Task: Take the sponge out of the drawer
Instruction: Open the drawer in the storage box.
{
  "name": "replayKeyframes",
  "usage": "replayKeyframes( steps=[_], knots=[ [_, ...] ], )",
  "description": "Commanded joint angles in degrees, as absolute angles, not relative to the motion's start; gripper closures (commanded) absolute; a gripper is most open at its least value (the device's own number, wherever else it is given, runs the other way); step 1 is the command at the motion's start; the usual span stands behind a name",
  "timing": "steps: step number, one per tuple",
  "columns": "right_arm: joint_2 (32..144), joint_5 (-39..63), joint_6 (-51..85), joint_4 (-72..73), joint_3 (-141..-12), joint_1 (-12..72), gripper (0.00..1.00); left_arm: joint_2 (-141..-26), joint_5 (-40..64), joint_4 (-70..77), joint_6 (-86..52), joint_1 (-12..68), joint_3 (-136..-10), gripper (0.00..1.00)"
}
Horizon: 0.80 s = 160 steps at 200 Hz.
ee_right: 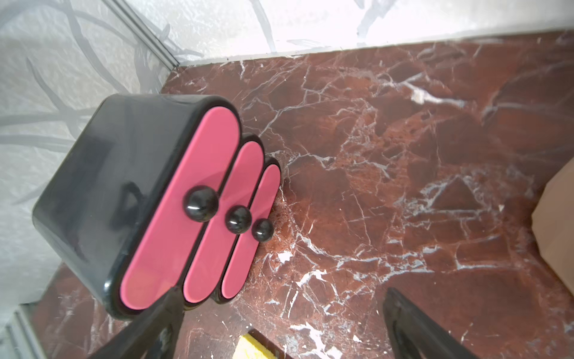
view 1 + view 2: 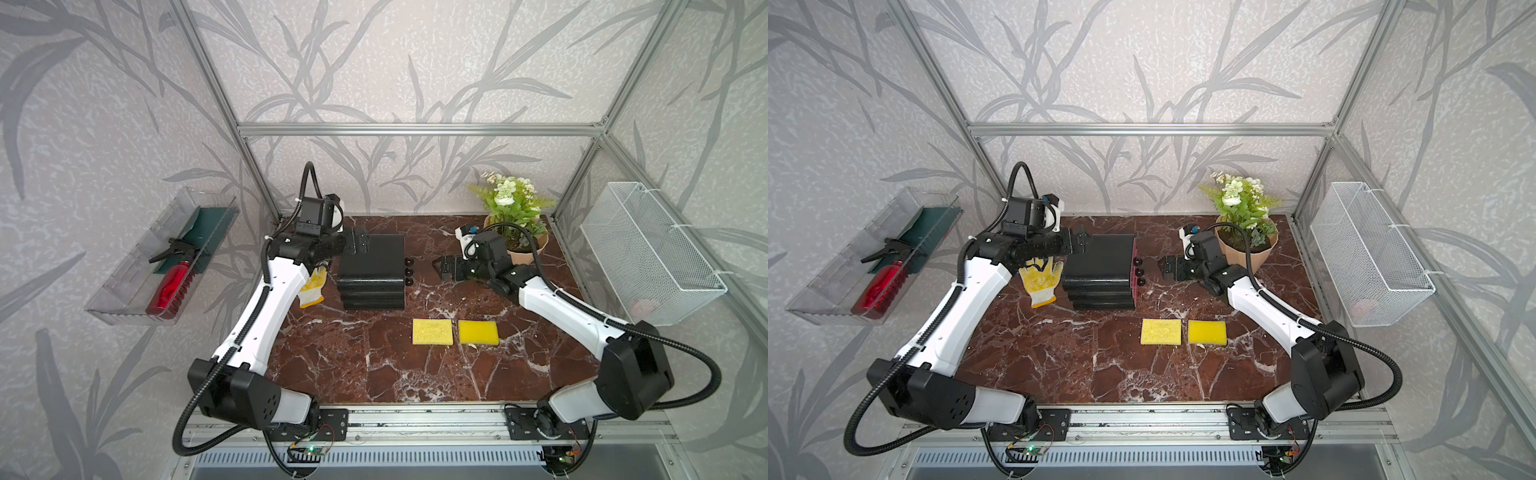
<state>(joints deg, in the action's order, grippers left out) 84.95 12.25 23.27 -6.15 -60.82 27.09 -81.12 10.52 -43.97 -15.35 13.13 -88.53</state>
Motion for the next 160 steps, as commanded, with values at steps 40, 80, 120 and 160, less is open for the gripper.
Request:
replayKeyframes(
  steps=[40,80,120,160],
  knots=[
    [93.48,37.28,40.25,19.77,-52.48,22.65,0.07,-90.18,6.04,-50.85,-12.47,19.53,-92.71,0.02],
    [102.75,40.60,44.45,27.56,-54.27,24.05,0.14,-91.20,7.09,-46.94,-14.15,20.04,-90.00,0.02],
    [111.22,43.31,50.54,36.66,-57.41,25.05,0.29,-92.24,8.26,-45.31,-14.59,20.04,-88.01,0.02],
    [115.36,43.70,52.40,41.33,-59.30,26.08,0.32,-92.55,8.79,-44.00,-15.03,20.04,-86.18,0.02]
  ],
)
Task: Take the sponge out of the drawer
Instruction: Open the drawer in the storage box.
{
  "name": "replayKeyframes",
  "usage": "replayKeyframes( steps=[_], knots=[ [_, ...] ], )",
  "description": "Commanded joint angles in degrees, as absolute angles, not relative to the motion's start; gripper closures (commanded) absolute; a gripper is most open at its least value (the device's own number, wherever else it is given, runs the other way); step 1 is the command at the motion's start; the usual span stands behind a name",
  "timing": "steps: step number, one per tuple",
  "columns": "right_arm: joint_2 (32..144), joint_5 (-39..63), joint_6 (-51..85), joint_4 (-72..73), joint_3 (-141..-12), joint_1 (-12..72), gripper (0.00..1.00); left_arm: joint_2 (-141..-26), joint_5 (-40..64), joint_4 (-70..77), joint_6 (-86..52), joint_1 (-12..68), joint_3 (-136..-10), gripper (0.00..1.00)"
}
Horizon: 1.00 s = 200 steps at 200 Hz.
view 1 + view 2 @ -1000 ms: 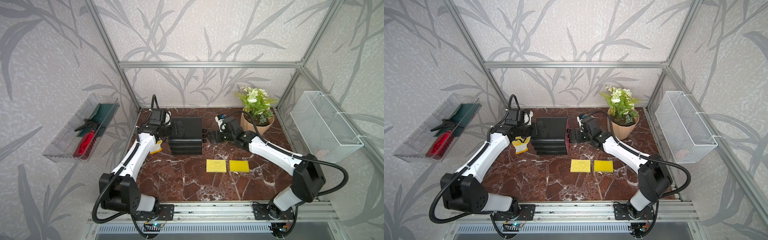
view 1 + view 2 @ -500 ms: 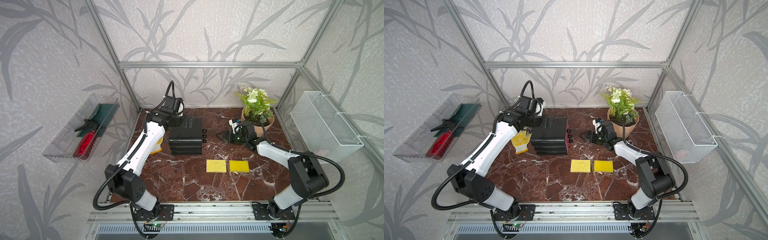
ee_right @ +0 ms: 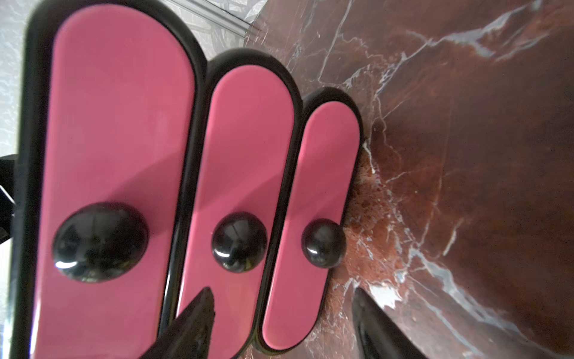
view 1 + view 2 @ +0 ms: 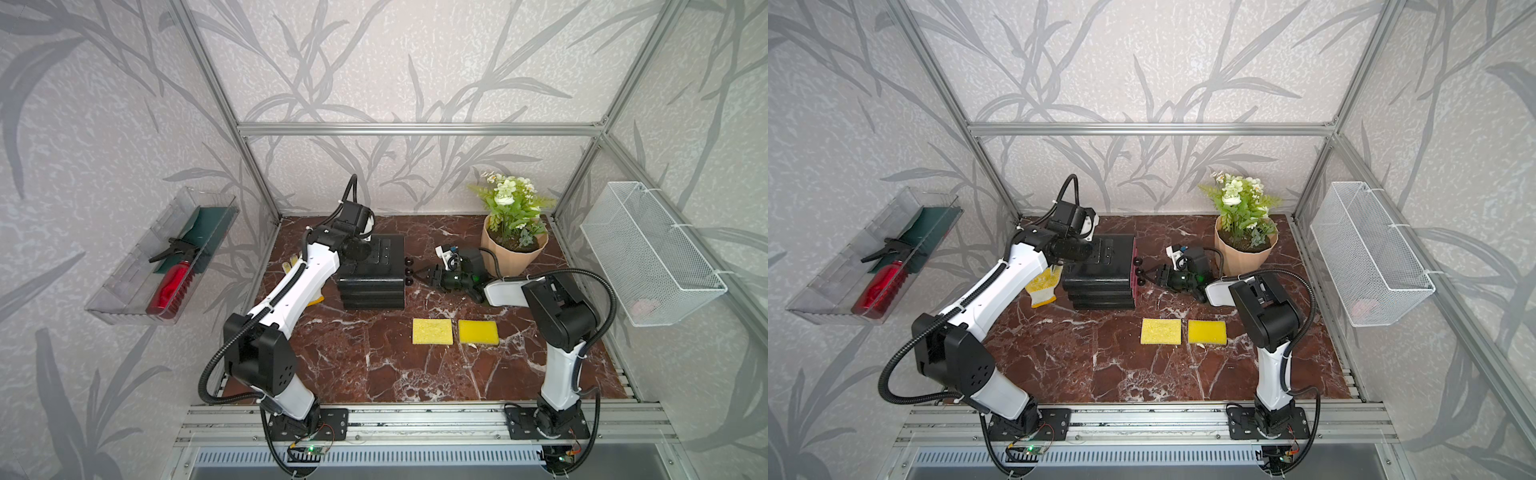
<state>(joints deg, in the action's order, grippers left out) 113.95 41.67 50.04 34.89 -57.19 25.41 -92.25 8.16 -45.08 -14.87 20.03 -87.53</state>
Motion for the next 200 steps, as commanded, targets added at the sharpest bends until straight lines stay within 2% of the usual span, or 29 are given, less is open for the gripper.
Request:
replayKeyframes(
  steps=[1,57,108,154,200],
  knots=[
    [115.38,43.69,52.43,41.41,-59.36,26.09,0.32,-92.51,8.79,-43.97,-15.03,20.04,-86.15,0.02],
    [120.48,45.89,59.46,53.35,-60.59,26.34,0.44,-93.16,10.05,-42.71,-15.52,20.00,-84.65,0.02],
    [122.16,46.42,60.62,54.13,-61.42,26.75,0.51,-93.82,10.71,-42.32,-15.50,20.02,-84.67,0.02],
    [123.74,46.93,62.41,55.84,-61.99,27.11,0.63,-94.15,10.80,-42.18,-15.72,19.95,-84.30,0.02],
    [122.85,46.11,62.08,56.79,-61.35,27.77,0.68,-94.29,10.77,-42.20,-15.74,19.95,-83.93,0.02]
  ],
)
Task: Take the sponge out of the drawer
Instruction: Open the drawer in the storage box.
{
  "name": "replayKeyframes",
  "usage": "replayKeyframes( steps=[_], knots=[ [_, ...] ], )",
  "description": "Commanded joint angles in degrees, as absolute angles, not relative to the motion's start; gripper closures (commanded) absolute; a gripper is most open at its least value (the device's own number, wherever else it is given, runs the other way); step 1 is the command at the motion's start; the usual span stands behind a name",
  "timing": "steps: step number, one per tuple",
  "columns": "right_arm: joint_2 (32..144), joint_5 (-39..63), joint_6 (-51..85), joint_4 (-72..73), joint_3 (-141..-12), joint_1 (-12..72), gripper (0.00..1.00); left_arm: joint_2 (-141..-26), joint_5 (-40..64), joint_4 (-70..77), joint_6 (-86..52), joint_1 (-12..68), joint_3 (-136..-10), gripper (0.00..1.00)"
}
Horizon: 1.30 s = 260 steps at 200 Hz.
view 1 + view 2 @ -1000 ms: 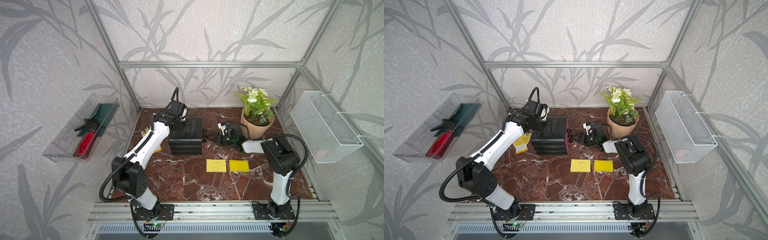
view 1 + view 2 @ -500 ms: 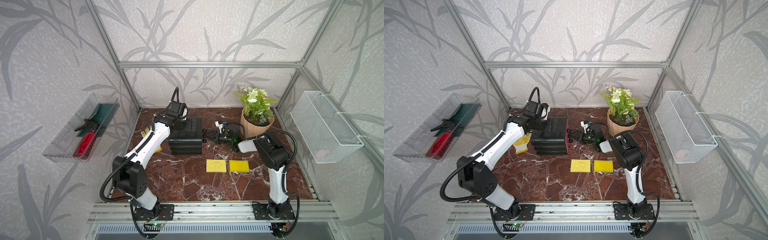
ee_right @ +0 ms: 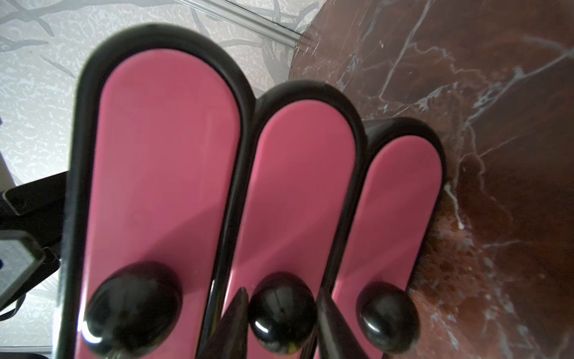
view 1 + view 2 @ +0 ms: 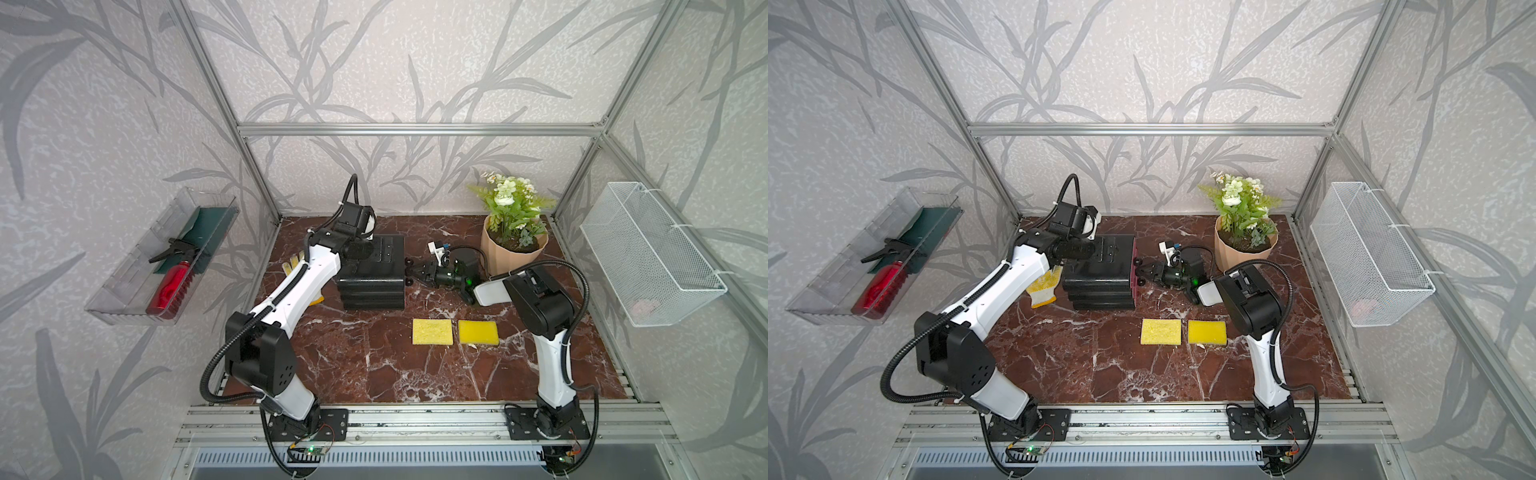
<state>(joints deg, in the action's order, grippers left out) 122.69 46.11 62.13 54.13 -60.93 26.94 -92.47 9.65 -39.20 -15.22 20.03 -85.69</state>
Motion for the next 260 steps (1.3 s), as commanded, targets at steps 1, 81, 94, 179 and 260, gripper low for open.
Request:
replayKeyframes(
  steps=[1,81,94,179,260],
  knots=[
    [122.77,46.08,61.98,56.65,-61.30,27.73,0.68,-94.30,10.79,-42.19,-15.73,19.95,-83.89,0.02],
    [113.70,38.71,50.35,40.76,-56.20,26.71,0.76,-92.96,9.66,-42.77,-15.64,19.95,-82.96,0.01],
    [112.13,37.93,49.77,40.19,-54.39,25.46,0.76,-92.90,9.53,-42.66,-15.56,19.88,-82.80,0.01],
    [98.09,28.25,36.92,20.95,-47.71,15.86,0.77,-92.95,9.61,-42.48,-15.82,19.86,-82.88,0.02],
    [93.49,25.93,31.51,13.40,-50.12,16.81,0.44,-92.21,9.92,-42.08,-15.91,19.86,-82.25,0.02]
  ],
)
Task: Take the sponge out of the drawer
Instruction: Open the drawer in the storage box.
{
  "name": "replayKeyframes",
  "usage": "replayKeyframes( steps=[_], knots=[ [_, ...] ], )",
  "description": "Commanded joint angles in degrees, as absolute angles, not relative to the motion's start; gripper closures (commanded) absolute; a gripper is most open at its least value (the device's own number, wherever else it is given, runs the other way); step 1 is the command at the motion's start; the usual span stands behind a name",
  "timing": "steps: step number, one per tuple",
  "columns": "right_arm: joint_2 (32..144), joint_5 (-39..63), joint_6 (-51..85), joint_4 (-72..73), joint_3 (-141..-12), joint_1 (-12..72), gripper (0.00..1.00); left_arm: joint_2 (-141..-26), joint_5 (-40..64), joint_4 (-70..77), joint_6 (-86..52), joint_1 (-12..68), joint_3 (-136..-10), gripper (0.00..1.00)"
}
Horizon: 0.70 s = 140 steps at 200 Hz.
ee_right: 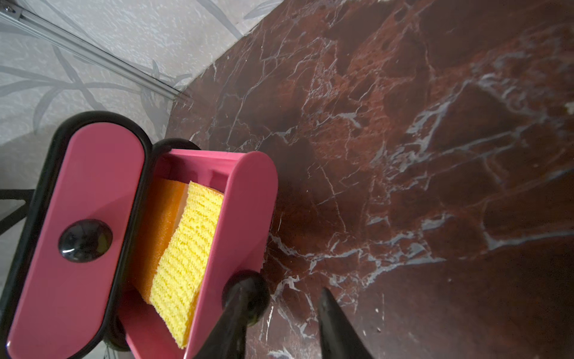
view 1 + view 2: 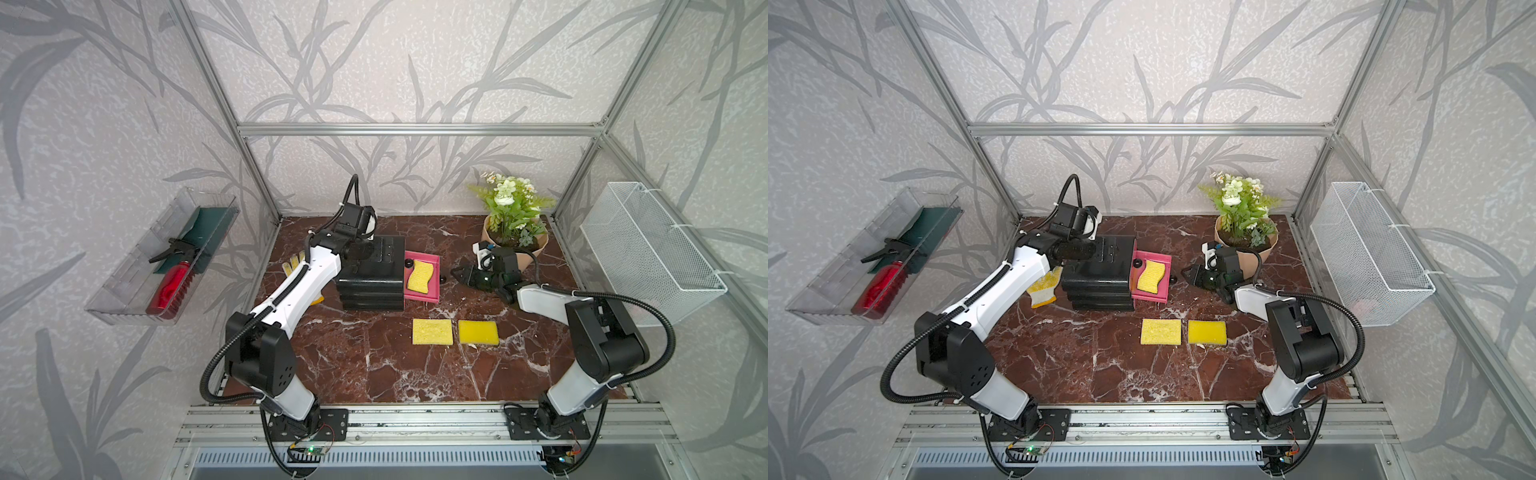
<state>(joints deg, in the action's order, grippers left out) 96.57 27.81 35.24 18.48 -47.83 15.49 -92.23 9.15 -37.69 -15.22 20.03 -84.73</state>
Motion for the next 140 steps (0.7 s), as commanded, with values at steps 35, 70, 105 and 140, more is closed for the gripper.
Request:
replayKeyframes(
  steps=[35,70,105,140],
  knots=[
    [89.63,16.04,23.74,1.39,-54.36,22.62,0.35,-92.20,10.19,-41.73,-16.06,19.86,-82.16,0.02],
    [91.01,5.55,19.45,-10.39,-59.91,27.33,0.35,-91.89,10.26,-41.45,-15.93,19.86,-81.85,0.02],
    [93.55,0.29,17.38,-16.06,-63.98,30.34,0.35,-91.47,10.11,-41.16,-15.74,19.91,-81.26,0.02],
    [96.25,-2.57,16.03,-19.79,-67.17,32.66,0.35,-91.22,10.23,-40.72,-15.73,19.86,-80.68,0.02]
  ],
)
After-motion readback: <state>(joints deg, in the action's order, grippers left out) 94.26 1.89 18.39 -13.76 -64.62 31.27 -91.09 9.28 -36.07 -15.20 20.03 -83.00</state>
